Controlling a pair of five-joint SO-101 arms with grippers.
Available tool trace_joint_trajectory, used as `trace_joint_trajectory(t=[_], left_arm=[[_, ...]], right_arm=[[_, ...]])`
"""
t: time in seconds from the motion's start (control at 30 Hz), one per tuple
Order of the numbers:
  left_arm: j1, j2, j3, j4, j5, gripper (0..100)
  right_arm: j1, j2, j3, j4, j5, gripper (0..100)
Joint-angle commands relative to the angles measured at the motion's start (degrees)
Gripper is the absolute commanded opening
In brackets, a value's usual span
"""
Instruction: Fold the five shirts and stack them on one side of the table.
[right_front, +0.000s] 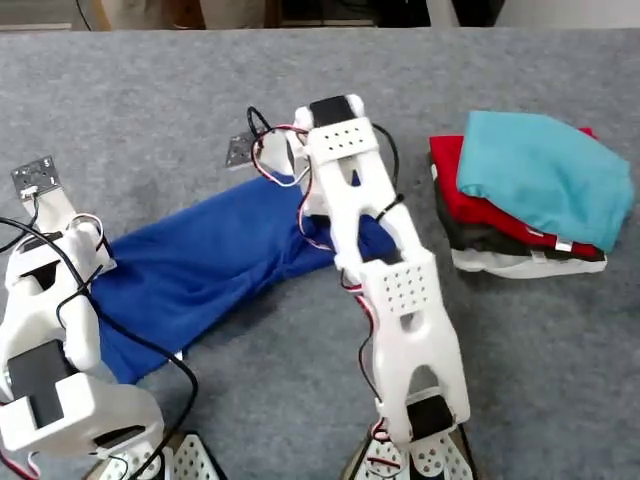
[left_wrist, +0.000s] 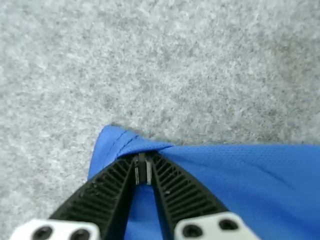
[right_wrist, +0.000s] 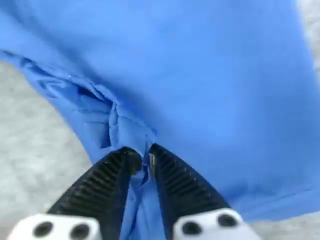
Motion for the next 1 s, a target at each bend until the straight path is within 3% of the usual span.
trace_joint_trajectory(t=[0.0, 0.1, 0.27, 0.33, 0.43, 0.53, 0.63, 0.77, 0.97], left_arm=[[-0.97, -0.40, -1.93, 0.00, 0.18, 2], [-0.97, -0.40, -1.93, 0.00, 0.18, 2], [-0.97, -0.40, -1.93, 0.00, 0.18, 2], [-0.97, -0.40, -1.93, -0.09, 0.18, 2], [-0.97, -0.40, -1.93, -0.09, 0.18, 2], [-0.97, -0.40, -1.93, -0.09, 0.18, 2], [-0.97, -0.40, -1.93, -0.09, 0.18, 2], [-0.97, -0.40, -1.93, -0.09, 0.18, 2], [-0.97, -0.40, -1.93, -0.09, 0.18, 2]], right_arm=[[0.13, 1.54, -9.01, 0.44, 2.55, 0.5], [0.92, 3.12, -13.05, 0.70, 5.10, 4.8], [1.63, 1.98, -17.01, 1.32, 5.01, 32.7], [1.63, -0.04, -17.36, 1.32, 5.01, 36.1], [1.63, -4.53, -16.48, 1.41, 4.92, 28.1], [1.98, -11.38, -9.27, 1.41, 2.99, 0.8], [2.51, -21.23, 5.14, 1.41, 2.73, 5.3], [0.66, -36.18, 30.81, 0.70, 2.90, 0.2], [-1.89, -49.71, 63.16, -14.68, 1.76, 0.2]])
